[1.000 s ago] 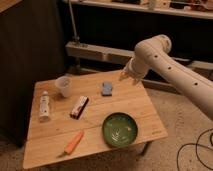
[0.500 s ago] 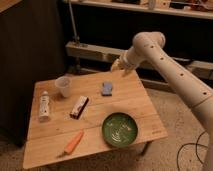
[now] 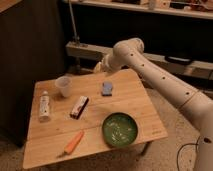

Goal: Place the ceramic cup in the ceramic bowl

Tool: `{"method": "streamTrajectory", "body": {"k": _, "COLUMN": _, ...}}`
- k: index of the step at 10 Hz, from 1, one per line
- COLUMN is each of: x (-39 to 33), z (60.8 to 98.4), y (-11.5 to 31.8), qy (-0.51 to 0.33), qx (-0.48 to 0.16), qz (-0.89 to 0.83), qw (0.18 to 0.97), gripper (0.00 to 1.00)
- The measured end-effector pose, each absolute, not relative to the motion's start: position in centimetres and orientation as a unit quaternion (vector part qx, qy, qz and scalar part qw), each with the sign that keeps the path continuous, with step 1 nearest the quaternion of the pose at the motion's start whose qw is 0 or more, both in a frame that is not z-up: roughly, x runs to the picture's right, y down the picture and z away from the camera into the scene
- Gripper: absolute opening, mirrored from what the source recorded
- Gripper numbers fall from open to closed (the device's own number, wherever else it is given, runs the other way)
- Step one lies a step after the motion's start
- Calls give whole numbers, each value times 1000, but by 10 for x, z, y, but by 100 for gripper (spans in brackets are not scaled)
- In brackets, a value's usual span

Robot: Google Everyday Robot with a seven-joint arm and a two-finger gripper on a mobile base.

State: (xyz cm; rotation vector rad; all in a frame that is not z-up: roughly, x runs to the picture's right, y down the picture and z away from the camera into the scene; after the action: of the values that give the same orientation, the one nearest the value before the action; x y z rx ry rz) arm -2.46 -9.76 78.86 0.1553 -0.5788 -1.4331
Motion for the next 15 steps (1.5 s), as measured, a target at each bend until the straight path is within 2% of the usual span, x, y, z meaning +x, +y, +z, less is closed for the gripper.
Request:
{"method": "streamTrajectory", "body": {"k": 3, "x": -60, "z": 805, "y": -121, "qy": -299, "qx": 70, "qz": -663, "qw": 683, "gripper": 52}}
{"method": "streamTrajectory", "body": {"k": 6, "x": -88, "z": 810, "y": -108, "qy": -326, "qx": 85, "qz": -676, "qw": 655, "gripper": 52}}
{"method": "streamTrajectory", "body": {"k": 8, "x": -107, "z": 807, "y": -93, "qy": -332, "qx": 119, "qz": -688, "qw": 635, "gripper": 52}}
{"method": "streamTrajectory", "body": {"k": 13, "x": -160, "z": 807, "y": -84, "qy": -300, "qx": 205, "qz": -724, "qw": 587, "gripper": 52}}
{"method": "streamTrajectory", "body": {"k": 15, "x": -167, "z": 814, "y": -84, "qy": -283, "qx": 214, "qz": -722, "qw": 593, "gripper": 52}}
